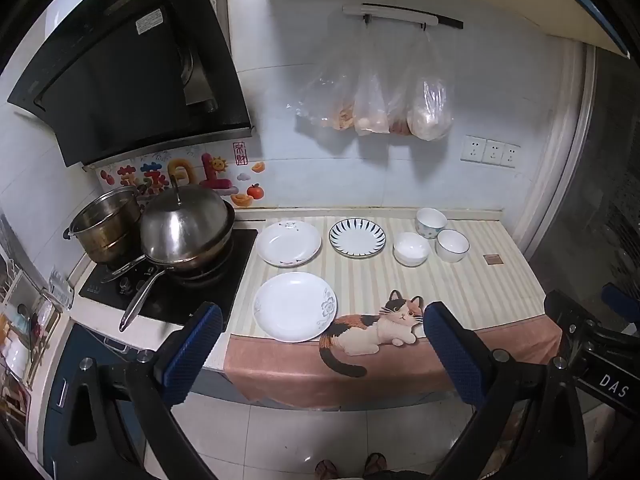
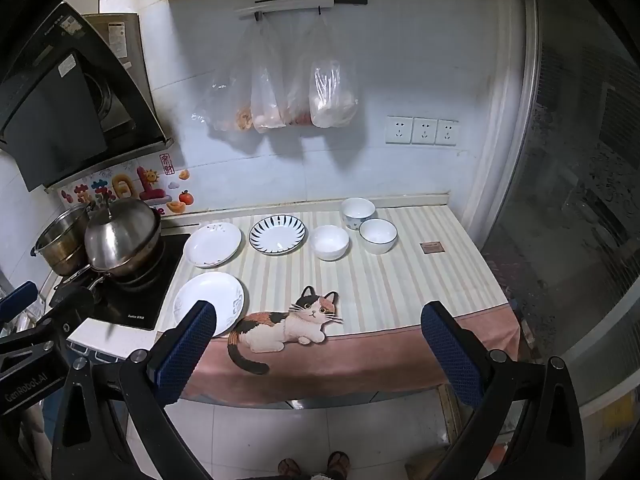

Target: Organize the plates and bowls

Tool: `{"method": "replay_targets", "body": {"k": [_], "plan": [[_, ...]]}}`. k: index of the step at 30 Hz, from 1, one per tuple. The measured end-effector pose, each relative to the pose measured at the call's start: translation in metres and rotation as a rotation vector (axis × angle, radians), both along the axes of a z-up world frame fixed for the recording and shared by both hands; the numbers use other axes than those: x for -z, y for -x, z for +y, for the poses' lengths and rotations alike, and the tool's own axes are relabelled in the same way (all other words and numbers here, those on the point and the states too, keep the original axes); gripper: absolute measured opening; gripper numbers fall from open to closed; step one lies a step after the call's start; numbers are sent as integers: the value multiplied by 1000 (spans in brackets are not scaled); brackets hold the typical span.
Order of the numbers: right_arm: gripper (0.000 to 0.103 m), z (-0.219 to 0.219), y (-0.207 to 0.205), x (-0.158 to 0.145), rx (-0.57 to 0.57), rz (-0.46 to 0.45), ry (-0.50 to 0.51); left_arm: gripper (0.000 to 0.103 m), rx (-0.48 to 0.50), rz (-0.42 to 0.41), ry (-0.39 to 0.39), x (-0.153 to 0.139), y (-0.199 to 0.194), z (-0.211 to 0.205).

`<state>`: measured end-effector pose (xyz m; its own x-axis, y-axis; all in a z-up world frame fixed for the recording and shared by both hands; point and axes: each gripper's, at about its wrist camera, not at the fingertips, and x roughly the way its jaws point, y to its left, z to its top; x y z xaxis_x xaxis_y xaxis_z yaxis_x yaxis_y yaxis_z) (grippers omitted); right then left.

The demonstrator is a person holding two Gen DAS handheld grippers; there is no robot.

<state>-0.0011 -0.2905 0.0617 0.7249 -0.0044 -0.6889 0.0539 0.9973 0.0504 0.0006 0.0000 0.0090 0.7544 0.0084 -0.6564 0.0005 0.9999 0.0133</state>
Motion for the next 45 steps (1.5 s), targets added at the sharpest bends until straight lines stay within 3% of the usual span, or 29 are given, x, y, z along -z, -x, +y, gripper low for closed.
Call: {"method": "replay_targets", "body": {"k": [45], "plan": [[103, -2, 0, -3, 8, -7, -6, 103, -4, -18, -4, 6, -1, 4]]}}
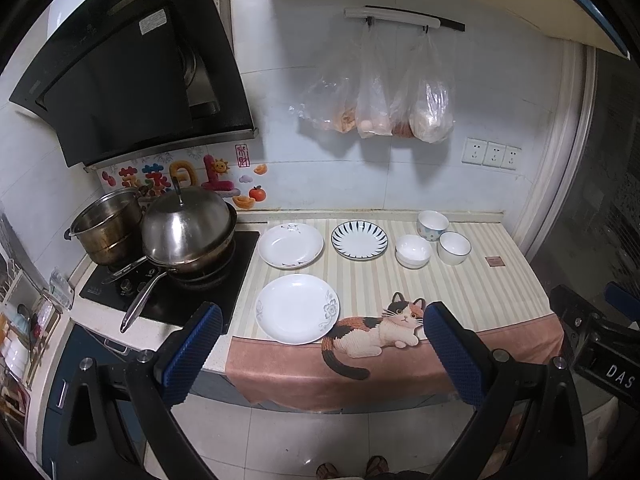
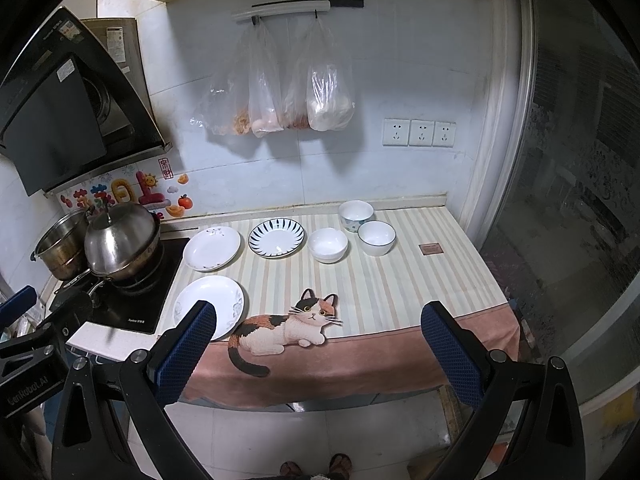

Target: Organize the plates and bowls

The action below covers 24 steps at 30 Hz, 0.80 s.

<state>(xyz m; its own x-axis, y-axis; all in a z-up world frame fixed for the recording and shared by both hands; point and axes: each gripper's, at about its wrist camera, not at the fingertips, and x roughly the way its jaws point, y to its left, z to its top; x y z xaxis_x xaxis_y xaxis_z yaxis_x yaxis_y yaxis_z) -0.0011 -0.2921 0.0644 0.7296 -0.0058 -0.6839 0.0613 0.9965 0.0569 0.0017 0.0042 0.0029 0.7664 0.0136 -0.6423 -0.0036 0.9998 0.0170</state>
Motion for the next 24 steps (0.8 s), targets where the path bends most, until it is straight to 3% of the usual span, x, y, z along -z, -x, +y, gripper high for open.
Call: {"method": "replay_targets", "body": {"k": [5, 9, 14, 24], "plan": [[103, 3, -14, 6, 2, -19, -35, 103, -36, -10, -24, 25, -23, 20], [103, 23, -47, 48, -60, 13, -66, 103, -78, 49, -85, 64, -59, 41], [103, 54, -108, 125, -145, 172, -180, 103, -106, 253, -75, 132, -119, 72], [103, 113, -246, 295, -320, 443, -231, 102, -251, 528, 5, 273, -229, 126]]}}
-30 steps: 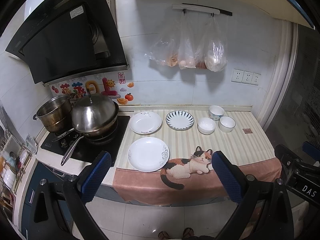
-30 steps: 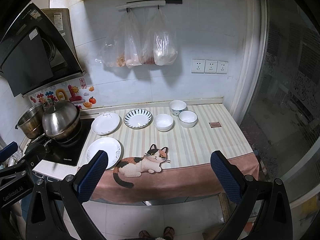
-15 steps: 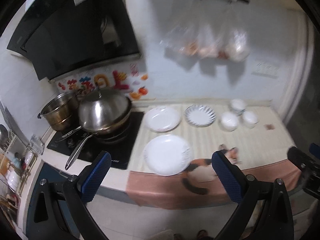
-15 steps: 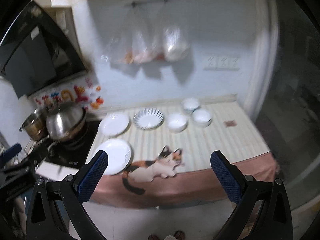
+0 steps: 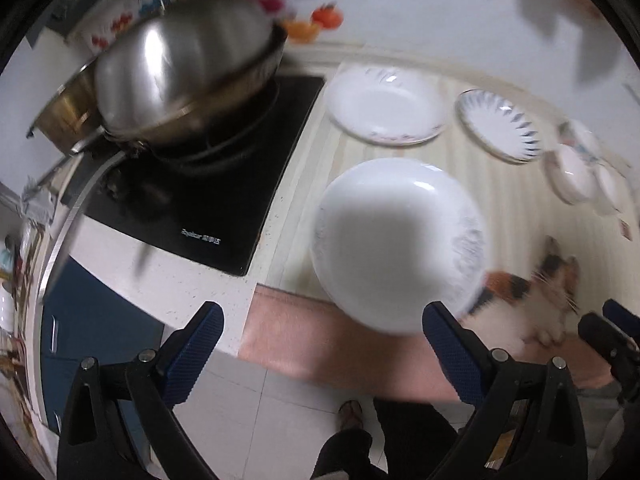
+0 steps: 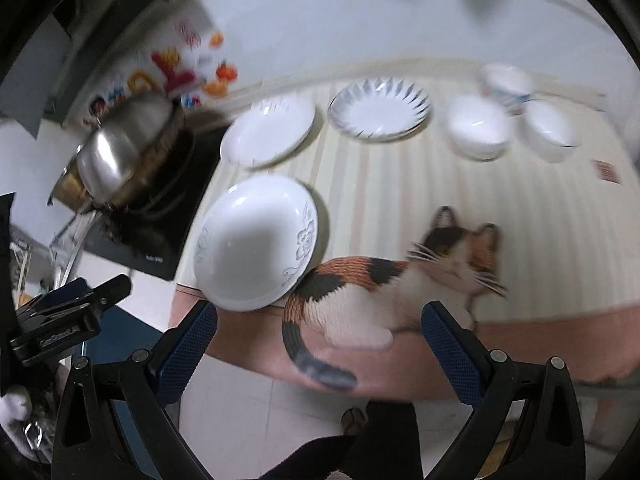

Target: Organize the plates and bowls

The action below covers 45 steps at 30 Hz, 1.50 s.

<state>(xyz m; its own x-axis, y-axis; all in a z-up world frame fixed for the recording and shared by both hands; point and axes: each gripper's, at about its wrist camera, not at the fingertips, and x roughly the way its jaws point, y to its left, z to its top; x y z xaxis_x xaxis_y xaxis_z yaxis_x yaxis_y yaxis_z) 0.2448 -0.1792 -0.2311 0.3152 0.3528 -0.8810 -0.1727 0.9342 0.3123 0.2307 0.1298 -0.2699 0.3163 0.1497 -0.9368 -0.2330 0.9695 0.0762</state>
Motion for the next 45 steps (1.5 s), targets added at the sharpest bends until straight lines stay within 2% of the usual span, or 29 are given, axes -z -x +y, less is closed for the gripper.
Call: {"method": "replay_targets", "body": {"k": [3, 5, 7, 10, 12, 13, 16, 17, 18, 19, 20, 21, 22, 27, 29, 34, 45], "plan": [[102, 16, -35, 43, -60, 78, -4, 100, -49, 49, 39, 29, -26, 15], [101, 25, -59, 70, -92, 133, -13, 93, -72, 101, 66, 49, -43, 25], [97, 32, -80, 93, -107, 182, -22, 90, -77, 133, 75, 65, -56, 30], [86, 43, -109, 125, -126, 249, -33, 78, -67, 177, 80, 86, -70, 38], [77, 51, -124, 143, -145, 283, -42, 71, -64, 207, 113, 100, -79, 44], [75, 55, -130, 150, -153, 299, -49, 63, -65, 219, 125, 105, -81, 45], [62, 69, -143, 168, -182, 349, -69, 46, -51, 253, 166, 118, -86, 47], [54, 73, -145, 173, -196, 361, -70, 41, -42, 258, 173, 121, -87, 46], [47, 77, -147, 176, -206, 368, -71, 40, -36, 261, 180, 123, -87, 45], [45, 80, -149, 178, -214, 369, -69, 37, -30, 253, 197, 123, -87, 44], [35, 83, -151, 177, -222, 352, -69, 37, -27, 252, 202, 124, -87, 43], [20, 87, -153, 179, -234, 362, -76, 37, -26, 248, 191, 124, -86, 42], [18, 88, -154, 182, -234, 379, -79, 37, -27, 246, 190, 123, -84, 41], [18, 93, -148, 178, -238, 366, -81, 36, -22, 243, 174, 121, -74, 35], [18, 93, -146, 177, -239, 365, -77, 36, -12, 239, 168, 123, -89, 22], [18, 77, -141, 171, -232, 358, -86, 36, 11, 223, 165, 108, -85, 0], [18, 2, -127, 137, -178, 321, -95, 36, 125, 163, 155, 79, -77, -88]]}}
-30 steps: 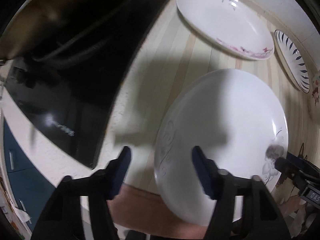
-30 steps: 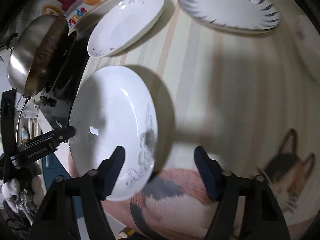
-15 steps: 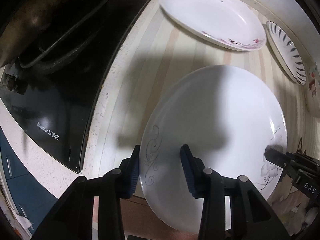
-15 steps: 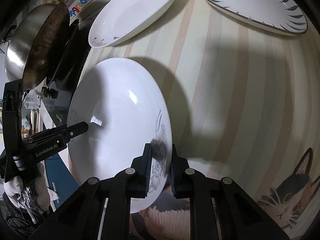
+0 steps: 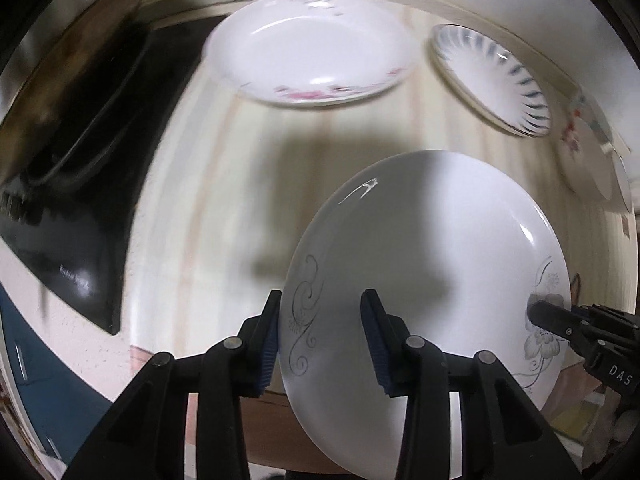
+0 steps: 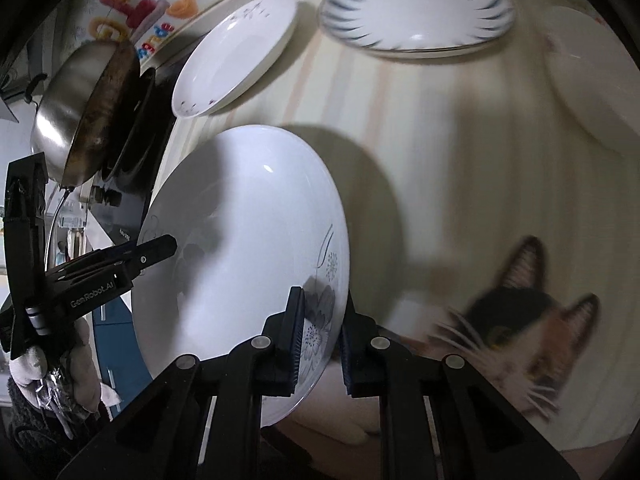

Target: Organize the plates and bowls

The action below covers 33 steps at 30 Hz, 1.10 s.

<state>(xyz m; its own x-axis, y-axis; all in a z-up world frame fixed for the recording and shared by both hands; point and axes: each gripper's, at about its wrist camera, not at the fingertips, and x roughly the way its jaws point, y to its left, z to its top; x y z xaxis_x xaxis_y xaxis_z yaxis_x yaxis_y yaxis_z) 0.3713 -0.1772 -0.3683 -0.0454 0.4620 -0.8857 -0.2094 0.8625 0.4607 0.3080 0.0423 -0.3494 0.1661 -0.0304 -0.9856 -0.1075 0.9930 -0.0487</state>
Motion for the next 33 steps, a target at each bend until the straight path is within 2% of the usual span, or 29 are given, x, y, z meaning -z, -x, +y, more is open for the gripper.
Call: {"method": "replay_targets", "body": {"k": [5, 16, 29, 33], "plan": [[18, -47, 5, -12, 63, -16, 8, 36, 69, -8, 15, -4, -3, -39], [18, -110, 14, -7, 183, -7, 26, 36, 158, 19, 21, 9, -14, -69], [18, -109, 14, 13, 222, 0, 46, 37, 186, 45, 0, 41, -37, -84], [18, -105, 16, 15, 242, 3, 68, 36, 215, 36, -6, 41, -38, -86]]}}
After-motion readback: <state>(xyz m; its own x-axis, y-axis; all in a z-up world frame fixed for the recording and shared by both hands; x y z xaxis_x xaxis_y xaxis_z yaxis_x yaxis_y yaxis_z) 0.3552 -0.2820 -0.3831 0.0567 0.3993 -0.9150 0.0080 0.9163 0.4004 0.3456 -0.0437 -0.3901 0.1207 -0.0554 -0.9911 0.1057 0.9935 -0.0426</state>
